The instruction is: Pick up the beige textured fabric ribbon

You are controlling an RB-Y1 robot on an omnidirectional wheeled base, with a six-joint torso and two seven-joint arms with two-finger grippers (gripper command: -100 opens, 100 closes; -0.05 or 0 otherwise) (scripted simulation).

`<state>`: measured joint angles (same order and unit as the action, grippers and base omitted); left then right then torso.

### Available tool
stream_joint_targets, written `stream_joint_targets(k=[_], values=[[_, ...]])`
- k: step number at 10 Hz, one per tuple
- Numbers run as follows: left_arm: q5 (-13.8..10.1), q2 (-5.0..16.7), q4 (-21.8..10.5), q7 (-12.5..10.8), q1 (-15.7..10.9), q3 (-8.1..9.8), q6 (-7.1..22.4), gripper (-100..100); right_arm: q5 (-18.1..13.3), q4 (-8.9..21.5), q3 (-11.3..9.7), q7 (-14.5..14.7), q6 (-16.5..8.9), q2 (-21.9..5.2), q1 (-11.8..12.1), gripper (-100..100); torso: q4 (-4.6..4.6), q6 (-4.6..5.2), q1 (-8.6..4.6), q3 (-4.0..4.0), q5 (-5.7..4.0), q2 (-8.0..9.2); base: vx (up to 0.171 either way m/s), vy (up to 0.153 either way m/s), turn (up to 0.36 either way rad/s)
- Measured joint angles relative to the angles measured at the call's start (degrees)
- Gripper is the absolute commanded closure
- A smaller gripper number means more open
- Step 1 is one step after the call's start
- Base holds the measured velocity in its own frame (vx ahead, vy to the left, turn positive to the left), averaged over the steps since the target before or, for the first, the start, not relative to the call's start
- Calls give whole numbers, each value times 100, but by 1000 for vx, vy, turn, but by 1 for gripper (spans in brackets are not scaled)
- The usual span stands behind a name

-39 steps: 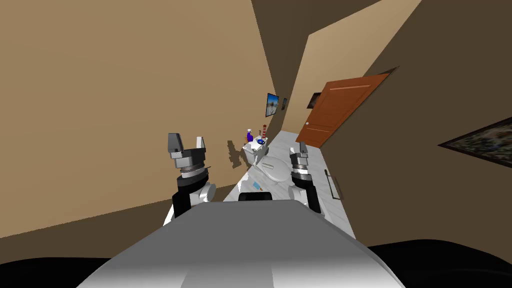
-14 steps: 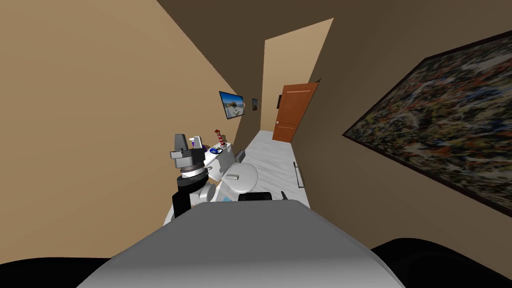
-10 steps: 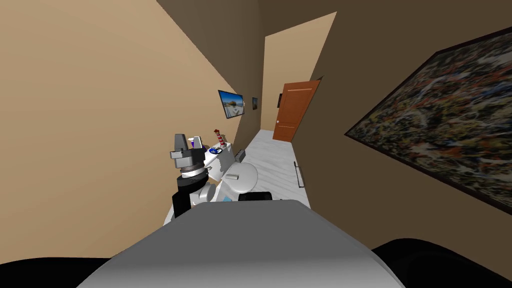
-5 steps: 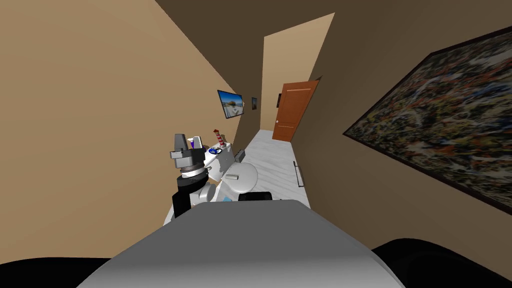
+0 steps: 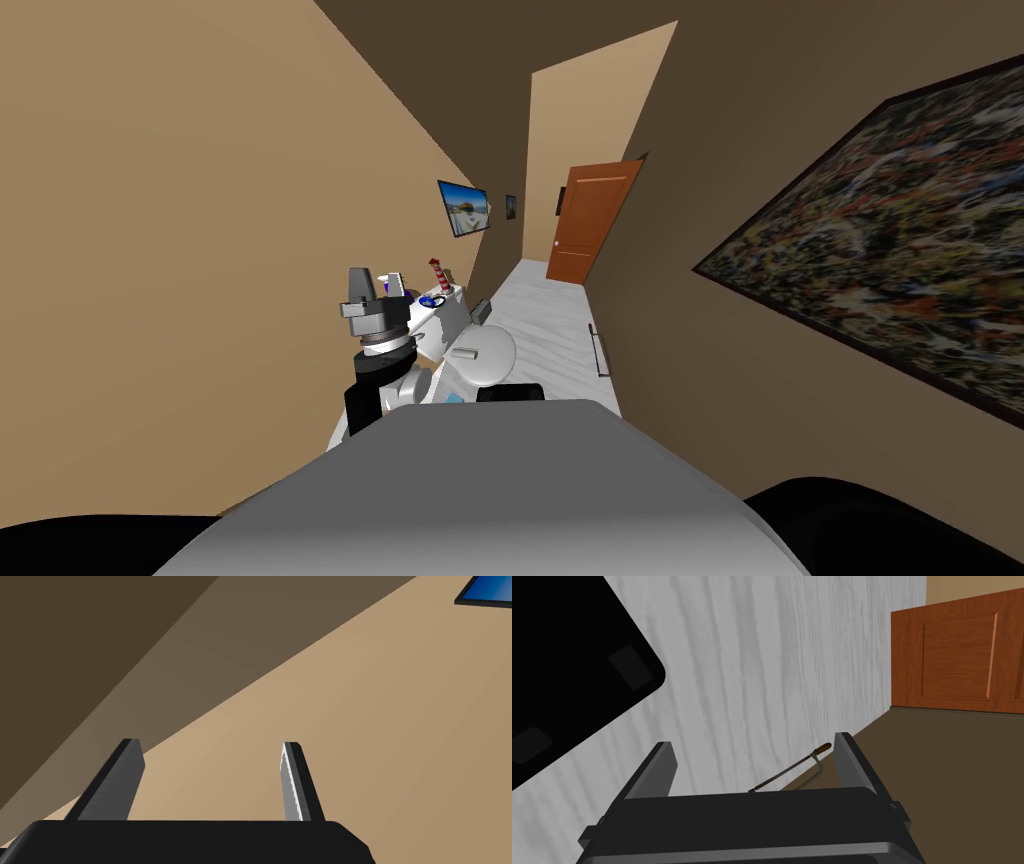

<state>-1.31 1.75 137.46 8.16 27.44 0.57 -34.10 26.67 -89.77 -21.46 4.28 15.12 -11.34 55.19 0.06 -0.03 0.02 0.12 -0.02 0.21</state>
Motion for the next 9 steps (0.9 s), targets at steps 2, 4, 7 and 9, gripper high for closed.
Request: stream_joint_targets(k=[2, 4, 7, 9], values=[[0, 0, 0, 0, 0, 0, 0, 0, 1, 6, 0, -3, 3, -1, -2, -100, 0, -1, -3, -1, 0, -1, 3, -5, 15], [0, 0, 0, 0, 0, 0, 0, 0, 1, 6, 0, -3, 3, -1, -3, -100, 0, 0, -3, -1, -1, -1, 0, 0, 0], [0, 0, 0, 0, 0, 0, 0, 0, 25, 50, -11, -38, -32, 37, 38, -100, -1, -1, -12, -3, -2, -6, 16, -26, 73], [0, 0, 0, 0, 0, 0, 0, 0, 67, 184, -52, -145, -34, 47, 90, -100, -1, 0, -7, -2, -2, -4, -2, 4, -11]])
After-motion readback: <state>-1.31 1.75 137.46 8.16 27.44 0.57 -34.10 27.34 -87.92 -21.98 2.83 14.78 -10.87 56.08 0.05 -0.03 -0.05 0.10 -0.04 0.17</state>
